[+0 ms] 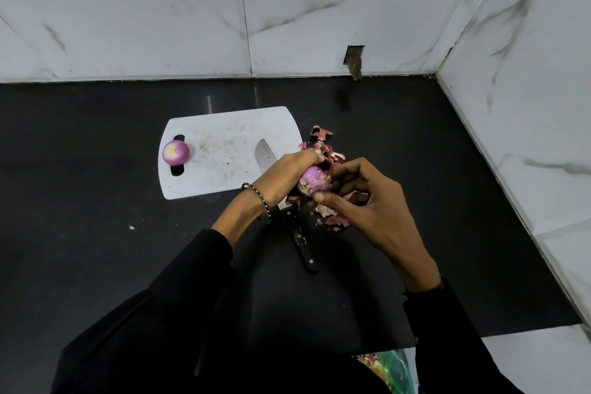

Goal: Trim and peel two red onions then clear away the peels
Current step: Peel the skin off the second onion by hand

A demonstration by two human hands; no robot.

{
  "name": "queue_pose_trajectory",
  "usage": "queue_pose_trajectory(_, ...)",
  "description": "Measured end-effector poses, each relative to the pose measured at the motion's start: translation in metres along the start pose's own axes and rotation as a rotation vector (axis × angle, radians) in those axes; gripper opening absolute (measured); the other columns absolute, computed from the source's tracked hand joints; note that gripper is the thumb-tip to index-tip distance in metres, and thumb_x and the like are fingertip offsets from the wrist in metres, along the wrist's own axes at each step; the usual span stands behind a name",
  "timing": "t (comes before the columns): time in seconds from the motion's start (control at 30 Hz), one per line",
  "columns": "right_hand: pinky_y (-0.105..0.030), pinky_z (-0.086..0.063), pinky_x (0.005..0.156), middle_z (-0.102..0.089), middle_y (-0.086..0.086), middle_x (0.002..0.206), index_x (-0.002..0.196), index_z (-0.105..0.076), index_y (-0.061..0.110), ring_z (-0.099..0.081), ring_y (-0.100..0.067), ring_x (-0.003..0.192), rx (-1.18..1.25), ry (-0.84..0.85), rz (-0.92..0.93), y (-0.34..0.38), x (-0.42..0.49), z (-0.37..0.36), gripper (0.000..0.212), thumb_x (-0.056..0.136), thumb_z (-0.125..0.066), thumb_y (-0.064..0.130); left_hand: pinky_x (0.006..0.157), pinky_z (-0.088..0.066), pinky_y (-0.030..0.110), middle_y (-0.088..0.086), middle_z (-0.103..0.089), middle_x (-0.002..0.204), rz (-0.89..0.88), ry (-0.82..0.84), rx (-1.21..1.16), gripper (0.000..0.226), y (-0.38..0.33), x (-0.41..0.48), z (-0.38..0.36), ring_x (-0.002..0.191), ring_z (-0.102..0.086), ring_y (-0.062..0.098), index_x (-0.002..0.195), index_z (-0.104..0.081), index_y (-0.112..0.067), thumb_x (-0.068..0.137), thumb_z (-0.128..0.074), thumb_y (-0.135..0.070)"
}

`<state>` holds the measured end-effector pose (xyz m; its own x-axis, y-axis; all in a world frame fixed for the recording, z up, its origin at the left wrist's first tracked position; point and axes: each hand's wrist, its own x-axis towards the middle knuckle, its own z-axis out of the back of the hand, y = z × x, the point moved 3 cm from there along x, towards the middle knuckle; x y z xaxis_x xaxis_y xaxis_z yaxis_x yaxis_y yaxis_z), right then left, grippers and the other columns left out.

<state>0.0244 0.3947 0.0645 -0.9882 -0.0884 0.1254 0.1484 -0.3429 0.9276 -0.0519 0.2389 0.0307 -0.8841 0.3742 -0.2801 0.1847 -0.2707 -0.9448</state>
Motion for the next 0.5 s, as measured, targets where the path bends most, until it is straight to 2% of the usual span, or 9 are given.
queue_pose_trajectory(0.1, -0.029, -0.061, 0.064, -0.07, 0.003, 0.097, 0.112, -0.064, 0.016, -0.071, -0.014, 0.089, 0.106, -0.022, -0.072, -0.002, -0.003, -0.001, 0.037, 0.082, -0.083, 0.027, 0.069, -0.047, 0.017, -0.001, -0.067, 0.1, -0.052, -0.054, -0.021, 0.046, 0.0, -0.002, 0.0, 0.084, -0.06, 0.007, 0.111, -0.069, -0.016, 0.089, -0.048, -0.051)
queue_pose_trajectory(0.17, -0.031, -0.062, 0.063, -0.07, 0.003, 0.101, 0.116, -0.064, 0.017, -0.071, -0.015, 0.092, 0.134, -0.036, -0.097, -0.004, -0.004, -0.002, 0.038, 0.084, -0.081, 0.026, 0.07, -0.048, 0.012, -0.008, -0.066, 0.103, -0.072, -0.08, -0.05, 0.029, 0.0, -0.005, 0.0, 0.09, -0.061, 0.005, 0.112, -0.067, -0.024, 0.098, -0.052, -0.044)
queue_pose_trajectory(0.23, -0.022, -0.059, 0.063, -0.069, 0.003, 0.102, 0.119, -0.064, 0.017, -0.07, -0.01, 0.091, 0.106, -0.06, -0.091, -0.003, -0.004, -0.001, 0.037, 0.085, -0.079, 0.026, 0.072, -0.049, 0.012, -0.008, -0.067, 0.104, -0.09, -0.102, -0.065, 0.025, 0.0, -0.008, 0.0, 0.093, -0.064, 0.006, 0.114, -0.065, -0.027, 0.099, -0.052, -0.042)
queue_pose_trajectory(0.33, -0.014, -0.055, 0.064, -0.069, 0.005, 0.104, 0.12, -0.066, 0.016, -0.069, -0.003, 0.089, 0.053, -0.083, -0.075, -0.003, -0.003, -0.002, 0.036, 0.087, -0.076, 0.025, 0.079, -0.053, 0.02, -0.008, -0.07, 0.102, -0.106, -0.12, -0.06, 0.038, -0.001, -0.012, 0.0, 0.093, -0.068, 0.008, 0.113, -0.065, -0.031, 0.09, -0.052, -0.059)
queue_pose_trajectory(0.5, -0.021, -0.058, 0.083, -0.072, 0.009, 0.106, 0.118, -0.072, 0.02, -0.07, -0.001, 0.095, -0.045, -0.145, -0.07, -0.01, 0.001, 0.002, 0.032, 0.087, -0.076, 0.03, 0.088, -0.058, 0.035, -0.004, -0.074, 0.099, -0.126, -0.083, -0.03, 0.044, 0.0, -0.017, 0.0, 0.094, -0.071, 0.012, 0.104, -0.071, -0.033, 0.085, -0.055, -0.069)
